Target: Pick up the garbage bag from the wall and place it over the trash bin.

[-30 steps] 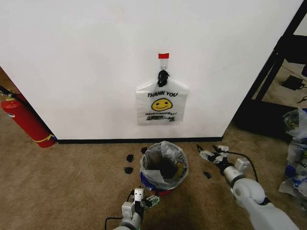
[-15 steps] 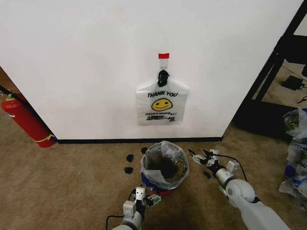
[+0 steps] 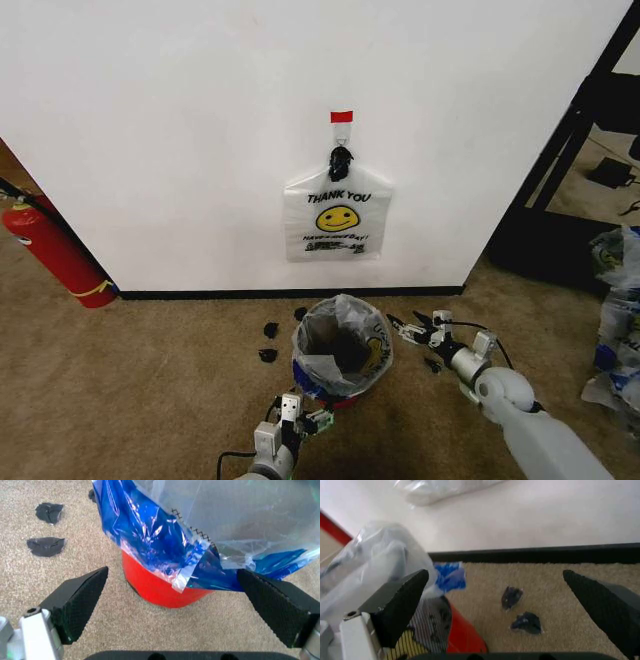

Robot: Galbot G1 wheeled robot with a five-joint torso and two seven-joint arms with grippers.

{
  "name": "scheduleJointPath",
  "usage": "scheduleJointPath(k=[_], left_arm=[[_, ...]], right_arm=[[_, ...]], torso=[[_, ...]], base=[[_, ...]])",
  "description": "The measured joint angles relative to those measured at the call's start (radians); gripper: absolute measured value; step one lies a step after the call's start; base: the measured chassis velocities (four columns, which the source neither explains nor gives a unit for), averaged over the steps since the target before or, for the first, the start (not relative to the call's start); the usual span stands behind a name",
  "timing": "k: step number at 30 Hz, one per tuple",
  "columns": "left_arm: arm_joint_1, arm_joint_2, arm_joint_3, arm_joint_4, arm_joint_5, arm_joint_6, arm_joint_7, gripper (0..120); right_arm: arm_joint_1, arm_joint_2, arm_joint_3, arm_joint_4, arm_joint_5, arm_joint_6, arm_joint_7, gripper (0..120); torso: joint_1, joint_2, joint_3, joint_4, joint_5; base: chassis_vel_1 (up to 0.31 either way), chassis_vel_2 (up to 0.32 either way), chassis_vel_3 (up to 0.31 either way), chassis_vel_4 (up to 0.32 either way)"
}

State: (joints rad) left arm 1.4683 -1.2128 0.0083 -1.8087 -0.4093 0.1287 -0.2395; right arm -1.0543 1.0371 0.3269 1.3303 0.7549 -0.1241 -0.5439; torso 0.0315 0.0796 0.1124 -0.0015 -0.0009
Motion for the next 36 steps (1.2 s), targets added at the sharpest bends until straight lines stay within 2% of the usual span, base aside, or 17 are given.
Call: scheduleJointPath(k=[9, 16, 25, 36], left_arm=[[0.002, -0.001, -0.004, -0.004, 0.004, -0.001, -0.002, 100], [-0.002, -0.007, -0.002, -0.002, 0.007, 0.0, -0.003, 100], [-0.011, -0.013, 0.0, 0.003, 0.007, 0.005, -0.003, 100], [-0.015, -0.015, 0.001, 0.01, 0.006, 0.007, -0.003, 100]], right_arm=[[0.048, 0.013, 0.015, -0.108, -0.073, 0.005, -0.151, 100], [0.063, 0.021, 0.021, -0.139, -0.063, 0.035, -0.228, 100], [0.086, 0.039, -0.003, -0.155, -0.031, 0.062, -0.194, 100], [0.122, 0.079, -0.028, -0.229, -0.115, 0.081, -0.186, 100]], torso=[[0.0, 0.0, 0.0, 0.0001, 0.0], [0.0, 0.0, 0.0, 0.0001, 0.0], [0.0, 0.0, 0.0, 0.0001, -0.0001], [0.0, 0.0, 0.0, 0.0001, 0.0]], base=[[0.0, 0.0, 0.0, 0.0], [0.0, 0.0, 0.0, 0.0], [0.0, 0.0, 0.0, 0.0], [0.0, 0.0, 0.0, 0.0]])
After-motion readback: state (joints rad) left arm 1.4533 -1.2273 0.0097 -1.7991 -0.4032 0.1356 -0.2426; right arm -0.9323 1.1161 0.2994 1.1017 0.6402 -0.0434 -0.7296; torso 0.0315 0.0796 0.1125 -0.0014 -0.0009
